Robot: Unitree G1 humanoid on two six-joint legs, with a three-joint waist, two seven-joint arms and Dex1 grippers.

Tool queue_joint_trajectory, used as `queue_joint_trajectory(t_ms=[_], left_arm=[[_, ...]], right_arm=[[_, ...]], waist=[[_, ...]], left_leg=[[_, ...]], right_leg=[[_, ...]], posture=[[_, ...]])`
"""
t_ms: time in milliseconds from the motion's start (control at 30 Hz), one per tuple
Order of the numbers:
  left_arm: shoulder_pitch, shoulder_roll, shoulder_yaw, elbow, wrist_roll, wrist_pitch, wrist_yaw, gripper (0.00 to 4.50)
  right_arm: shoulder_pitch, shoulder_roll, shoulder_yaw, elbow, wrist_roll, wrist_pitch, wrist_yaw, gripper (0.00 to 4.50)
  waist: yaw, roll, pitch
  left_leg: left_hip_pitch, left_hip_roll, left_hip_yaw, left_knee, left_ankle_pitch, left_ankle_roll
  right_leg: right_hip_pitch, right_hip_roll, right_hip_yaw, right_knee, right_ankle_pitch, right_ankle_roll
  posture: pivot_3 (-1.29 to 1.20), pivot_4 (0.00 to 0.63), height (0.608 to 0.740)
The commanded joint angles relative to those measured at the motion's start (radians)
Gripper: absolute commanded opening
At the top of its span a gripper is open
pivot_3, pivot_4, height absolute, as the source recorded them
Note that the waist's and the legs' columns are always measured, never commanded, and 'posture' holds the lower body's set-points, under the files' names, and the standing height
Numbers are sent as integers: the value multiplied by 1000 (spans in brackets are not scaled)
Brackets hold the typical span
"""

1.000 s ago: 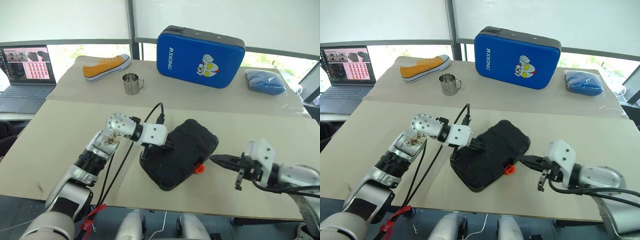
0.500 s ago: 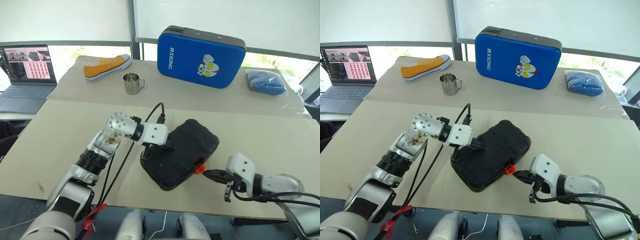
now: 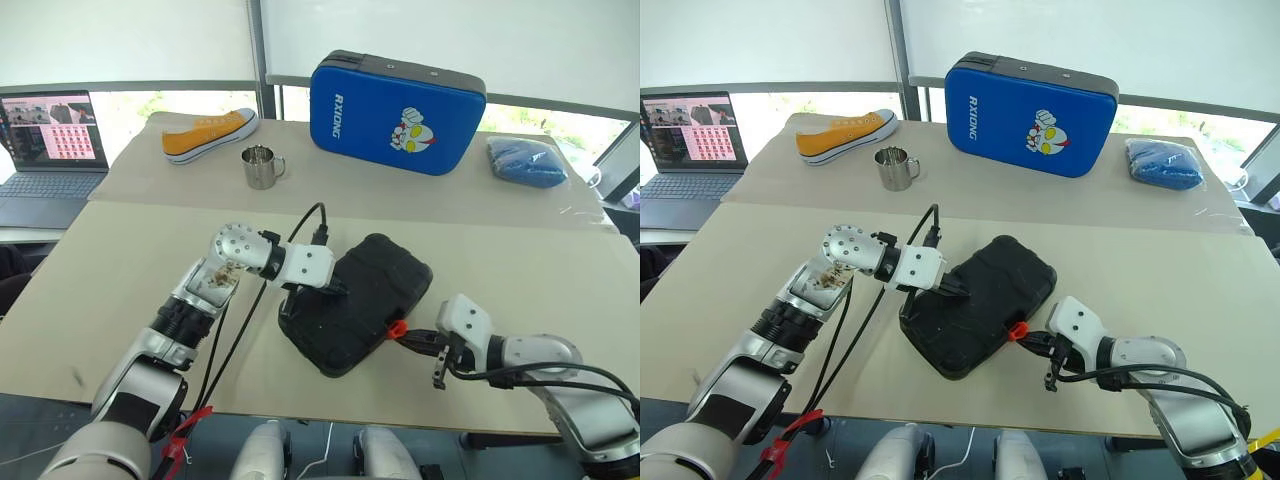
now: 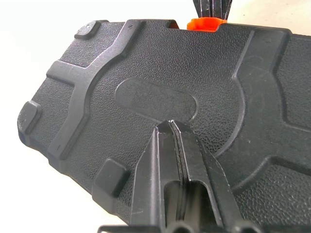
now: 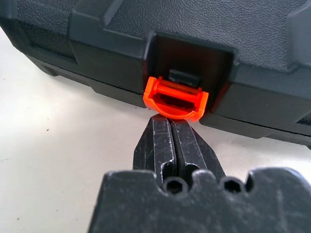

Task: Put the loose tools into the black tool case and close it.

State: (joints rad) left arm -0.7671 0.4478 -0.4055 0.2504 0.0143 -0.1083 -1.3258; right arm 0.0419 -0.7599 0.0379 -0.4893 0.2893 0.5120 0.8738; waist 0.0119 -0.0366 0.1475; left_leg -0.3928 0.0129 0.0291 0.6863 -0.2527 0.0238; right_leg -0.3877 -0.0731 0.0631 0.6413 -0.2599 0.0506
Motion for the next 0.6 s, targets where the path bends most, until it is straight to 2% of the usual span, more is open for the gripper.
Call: queue_joint_trajectory(t_ms=[33, 600], left_arm=[[27, -24, -48, 14, 34, -3, 14, 35], [35, -30, -61, 30, 59, -27, 13, 35]], right_arm=[[-52, 3, -30, -59, 37, -19, 3, 0], [-119, 13, -43, -111, 79, 54, -5, 0]], waist=[[0, 0, 0], [-3, 1, -1]], left_leg=[[0, 0, 0, 0, 0, 0], [1, 0, 0, 0, 0, 0]], right_leg=[[0, 0, 0, 0, 0, 0], [0, 0, 0, 0, 0, 0]], posture=[[0, 150, 739], [0, 150, 739]])
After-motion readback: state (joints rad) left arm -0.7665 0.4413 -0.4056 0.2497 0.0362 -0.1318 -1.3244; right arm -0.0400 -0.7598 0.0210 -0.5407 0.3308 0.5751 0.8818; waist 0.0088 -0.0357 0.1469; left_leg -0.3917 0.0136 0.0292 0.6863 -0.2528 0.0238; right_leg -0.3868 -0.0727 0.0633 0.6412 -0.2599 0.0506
